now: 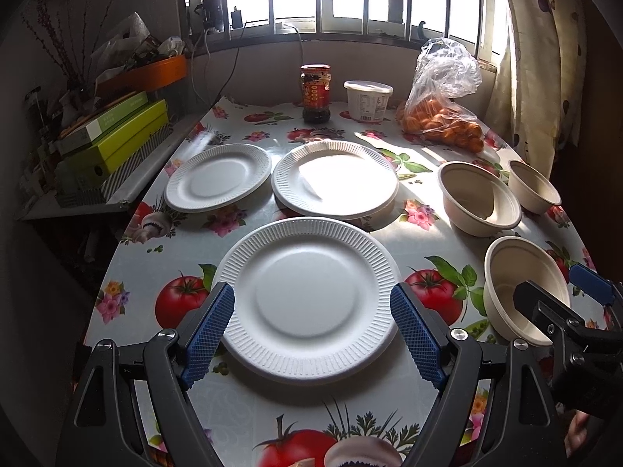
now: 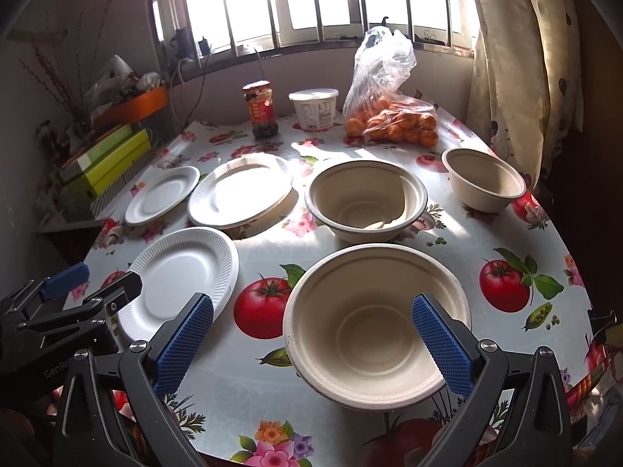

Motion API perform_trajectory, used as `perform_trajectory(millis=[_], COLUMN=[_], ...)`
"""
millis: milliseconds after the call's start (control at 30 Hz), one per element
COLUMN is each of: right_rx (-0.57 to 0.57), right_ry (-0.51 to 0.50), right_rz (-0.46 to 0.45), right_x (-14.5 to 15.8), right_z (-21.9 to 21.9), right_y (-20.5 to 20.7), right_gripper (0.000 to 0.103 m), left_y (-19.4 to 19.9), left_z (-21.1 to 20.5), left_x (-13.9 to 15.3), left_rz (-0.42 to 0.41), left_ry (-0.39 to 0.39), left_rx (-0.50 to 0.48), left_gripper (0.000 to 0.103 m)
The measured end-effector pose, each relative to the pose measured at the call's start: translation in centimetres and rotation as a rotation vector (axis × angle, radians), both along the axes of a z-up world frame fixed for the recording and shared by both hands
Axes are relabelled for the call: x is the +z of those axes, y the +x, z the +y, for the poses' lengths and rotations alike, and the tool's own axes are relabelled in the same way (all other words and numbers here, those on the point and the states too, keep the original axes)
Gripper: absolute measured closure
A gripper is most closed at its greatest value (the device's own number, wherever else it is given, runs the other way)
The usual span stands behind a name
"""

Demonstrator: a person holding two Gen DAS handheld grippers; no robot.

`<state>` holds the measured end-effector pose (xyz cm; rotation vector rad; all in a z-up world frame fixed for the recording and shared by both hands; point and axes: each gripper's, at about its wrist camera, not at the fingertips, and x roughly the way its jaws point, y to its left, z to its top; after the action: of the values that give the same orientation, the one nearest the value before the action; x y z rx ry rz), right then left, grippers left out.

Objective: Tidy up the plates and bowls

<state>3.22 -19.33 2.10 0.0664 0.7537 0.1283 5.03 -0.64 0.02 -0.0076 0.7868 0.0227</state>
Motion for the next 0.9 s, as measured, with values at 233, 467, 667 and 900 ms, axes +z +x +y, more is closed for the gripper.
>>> perform_trajectory(millis=[233, 467, 667, 900], right_rx=[0.083, 0.177, 0.226, 0.292], right_ry=[-0.012, -0.007, -0.019, -0.029], right_rz=[-0.041, -0.049, -0.043, -0.043], right_x=[2.6, 4.4, 5.0, 5.2], right_z=[1.6, 3.8, 5.4, 7.5], right_y=[2.1, 5.2, 7.3, 9.1], right_gripper=[0.000, 0.000, 0.000, 0.000], left_y=[1.2, 2.8, 3.6, 4.7], left_z=[2.9, 7.1, 9.7, 11.5], left_x=[1.3, 2.4, 2.9, 2.9], left_rz=[-0.015, -0.001, -0.006, -0.004], left_ry=[-0.021, -0.025, -0.024, -0.041], left_rx=[0.039, 0.117, 0.171, 0.194], left_gripper=[0.020, 0.020, 0.020, 0.020])
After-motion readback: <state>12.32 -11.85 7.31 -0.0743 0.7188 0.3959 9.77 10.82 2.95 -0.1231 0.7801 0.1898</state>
